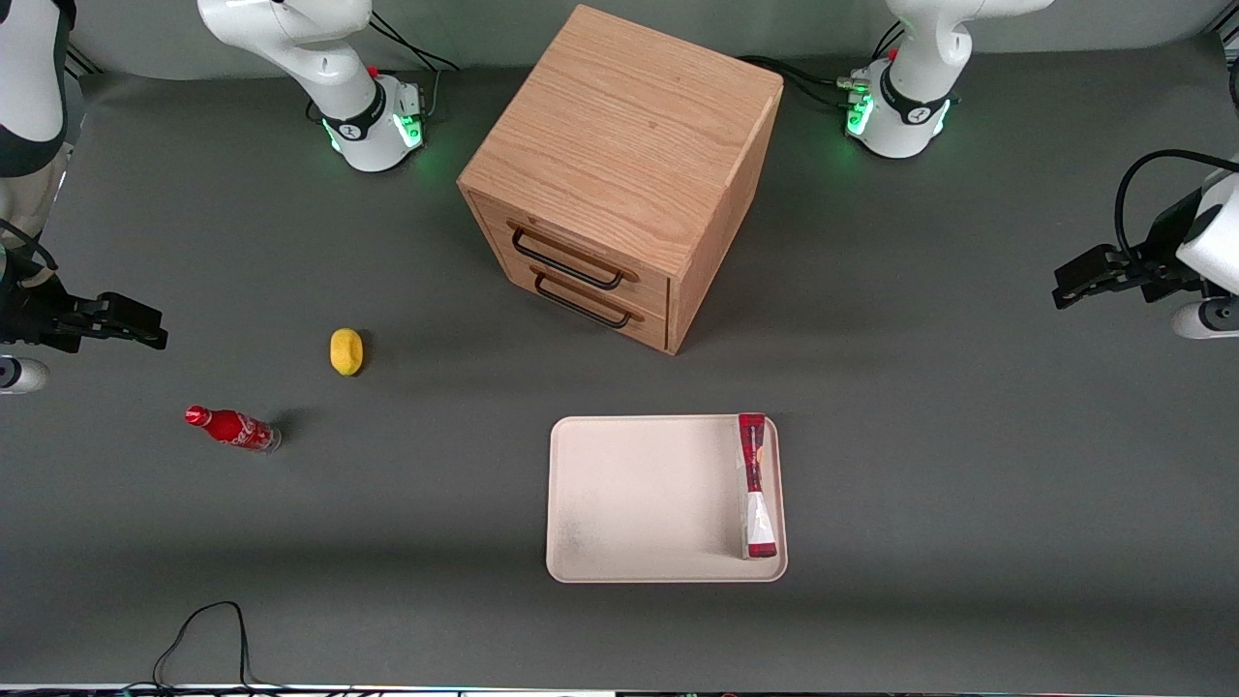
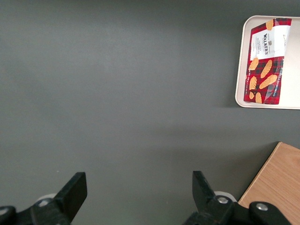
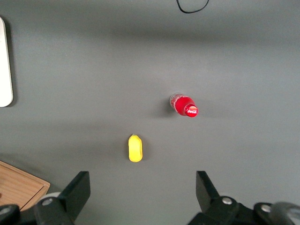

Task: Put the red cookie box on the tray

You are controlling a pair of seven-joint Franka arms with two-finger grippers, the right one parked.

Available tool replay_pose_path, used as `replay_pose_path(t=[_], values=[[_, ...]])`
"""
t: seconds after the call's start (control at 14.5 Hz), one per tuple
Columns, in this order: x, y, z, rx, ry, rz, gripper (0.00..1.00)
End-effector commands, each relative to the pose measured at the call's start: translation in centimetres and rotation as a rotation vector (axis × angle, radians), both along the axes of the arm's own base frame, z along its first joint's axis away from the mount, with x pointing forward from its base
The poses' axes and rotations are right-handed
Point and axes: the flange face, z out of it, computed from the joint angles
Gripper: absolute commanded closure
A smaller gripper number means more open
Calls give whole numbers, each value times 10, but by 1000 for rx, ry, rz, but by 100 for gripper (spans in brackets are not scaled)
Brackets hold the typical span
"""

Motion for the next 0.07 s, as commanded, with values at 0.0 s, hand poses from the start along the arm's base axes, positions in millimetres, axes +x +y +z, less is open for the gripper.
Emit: replay_pose_path(t=[0.0], values=[[-10, 0, 4, 1, 8, -21, 0]])
